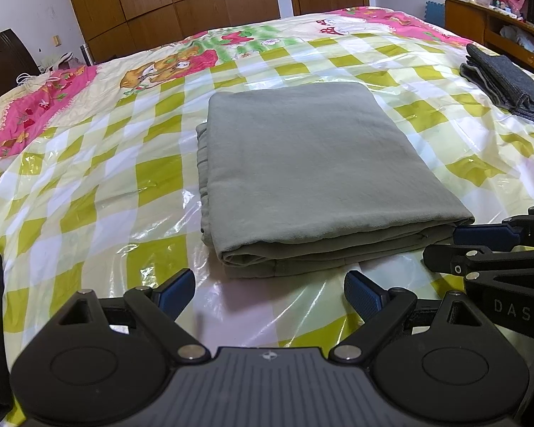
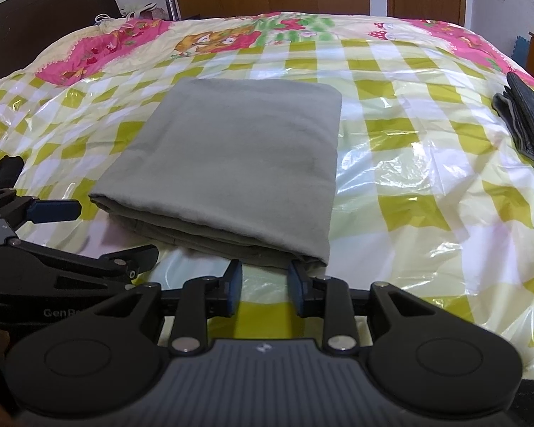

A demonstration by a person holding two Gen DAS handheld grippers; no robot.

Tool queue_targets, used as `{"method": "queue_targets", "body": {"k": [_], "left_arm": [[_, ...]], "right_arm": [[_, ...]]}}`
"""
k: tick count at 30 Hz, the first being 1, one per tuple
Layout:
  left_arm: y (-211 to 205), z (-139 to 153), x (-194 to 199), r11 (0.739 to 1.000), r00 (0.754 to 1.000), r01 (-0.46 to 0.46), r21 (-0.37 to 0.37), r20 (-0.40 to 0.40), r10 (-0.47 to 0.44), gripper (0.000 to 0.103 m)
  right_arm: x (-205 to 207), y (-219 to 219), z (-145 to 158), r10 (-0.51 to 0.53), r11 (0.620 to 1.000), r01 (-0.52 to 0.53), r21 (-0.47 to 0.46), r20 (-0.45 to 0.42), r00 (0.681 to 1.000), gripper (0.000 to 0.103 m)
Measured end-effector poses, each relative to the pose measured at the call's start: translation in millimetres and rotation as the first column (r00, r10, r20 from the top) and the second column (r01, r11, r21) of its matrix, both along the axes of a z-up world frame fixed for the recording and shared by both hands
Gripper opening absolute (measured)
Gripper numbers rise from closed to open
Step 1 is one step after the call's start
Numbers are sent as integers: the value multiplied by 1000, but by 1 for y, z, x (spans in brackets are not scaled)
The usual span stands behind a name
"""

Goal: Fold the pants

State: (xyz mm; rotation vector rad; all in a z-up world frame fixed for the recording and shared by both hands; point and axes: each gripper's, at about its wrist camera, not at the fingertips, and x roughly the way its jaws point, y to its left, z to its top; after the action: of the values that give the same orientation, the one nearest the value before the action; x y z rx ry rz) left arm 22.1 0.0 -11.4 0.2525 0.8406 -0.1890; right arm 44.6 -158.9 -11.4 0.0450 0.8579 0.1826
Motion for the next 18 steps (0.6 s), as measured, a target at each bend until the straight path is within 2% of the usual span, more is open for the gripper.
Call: {"method": "queue_targets", "body": {"k": [18], "left_arm": [[-1,0,0,1000,1000,-2,3,2,2,102]], "right_arm": [[0,2,-1,11,1000,-11,-7,0,1000,32]]}}
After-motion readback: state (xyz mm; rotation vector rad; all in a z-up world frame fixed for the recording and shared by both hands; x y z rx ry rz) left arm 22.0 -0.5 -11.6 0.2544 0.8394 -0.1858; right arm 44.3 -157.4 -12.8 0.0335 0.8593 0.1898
